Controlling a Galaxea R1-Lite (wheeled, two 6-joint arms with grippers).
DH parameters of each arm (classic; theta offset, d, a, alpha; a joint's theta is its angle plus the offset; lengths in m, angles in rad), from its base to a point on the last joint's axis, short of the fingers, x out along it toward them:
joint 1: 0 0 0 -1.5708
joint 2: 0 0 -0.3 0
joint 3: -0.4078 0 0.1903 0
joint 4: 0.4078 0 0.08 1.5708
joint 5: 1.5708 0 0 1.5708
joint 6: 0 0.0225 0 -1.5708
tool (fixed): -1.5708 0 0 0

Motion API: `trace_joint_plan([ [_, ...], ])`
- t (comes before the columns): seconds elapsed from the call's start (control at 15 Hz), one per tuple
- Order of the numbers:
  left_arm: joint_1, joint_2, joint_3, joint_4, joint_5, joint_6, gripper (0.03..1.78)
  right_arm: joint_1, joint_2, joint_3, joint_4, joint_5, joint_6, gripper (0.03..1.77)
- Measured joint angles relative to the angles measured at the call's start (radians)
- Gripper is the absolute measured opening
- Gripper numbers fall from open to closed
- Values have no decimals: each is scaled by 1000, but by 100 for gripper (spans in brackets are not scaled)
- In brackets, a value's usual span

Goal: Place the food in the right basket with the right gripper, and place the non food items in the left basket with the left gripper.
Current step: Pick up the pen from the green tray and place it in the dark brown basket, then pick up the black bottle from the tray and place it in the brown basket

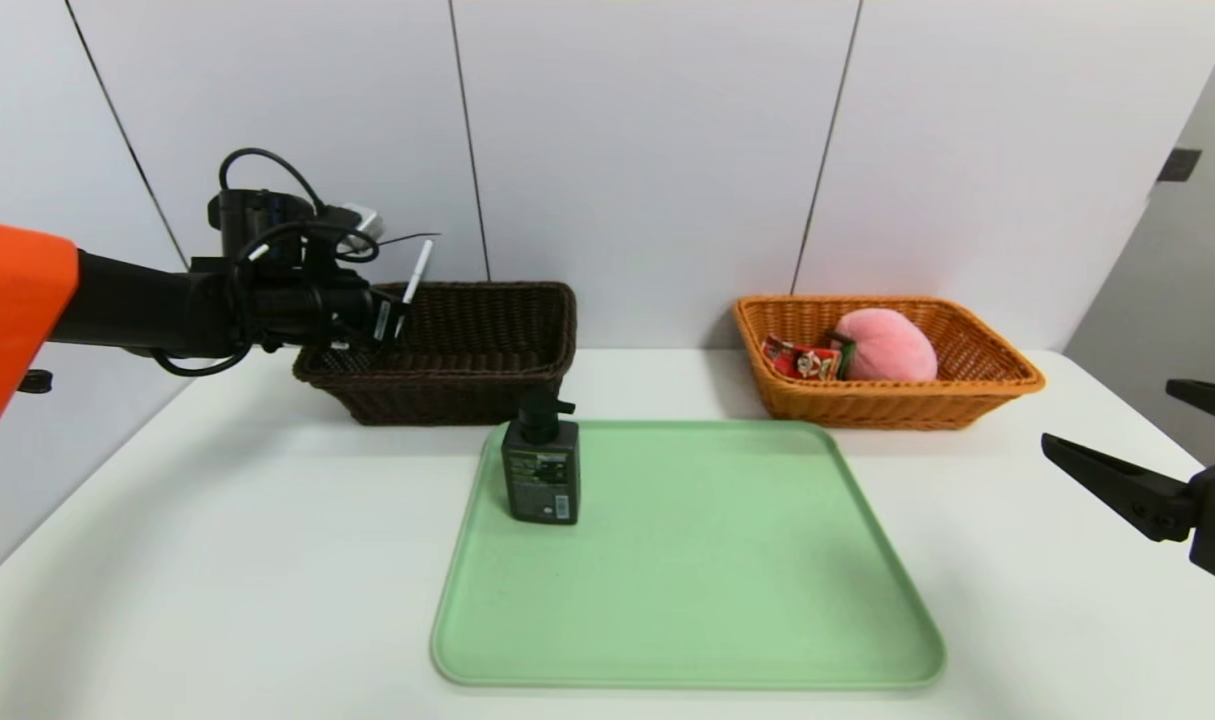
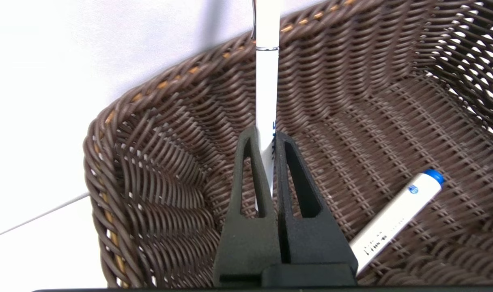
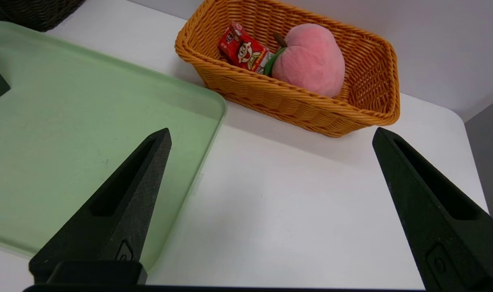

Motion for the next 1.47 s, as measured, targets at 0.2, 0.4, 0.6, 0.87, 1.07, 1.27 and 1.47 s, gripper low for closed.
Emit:
trace_joint_plan([
  [0.2,1,-8,18,-1,4,0,7,1,3,0,-1,1,0,171],
  [0.4,0,-13,21,2,6,0,7,1,4,0,-1,1,0,171],
  [0.6,0,-21,23,7,19,-1,50,1,4,0,-2,2,-1,171],
  [0.87,4,-20,35,-82,23,-4,98,1,4,1,-2,1,-7,171],
  [1.07,7,-39,48,-139,0,-12,121,1,3,4,-1,1,-17,171],
  [1.27,6,-114,144,-173,-102,-40,137,3,-1,4,-3,9,-26,171],
  [1.47,3,-230,354,-280,-207,-79,147,3,-9,10,-1,9,-39,171],
])
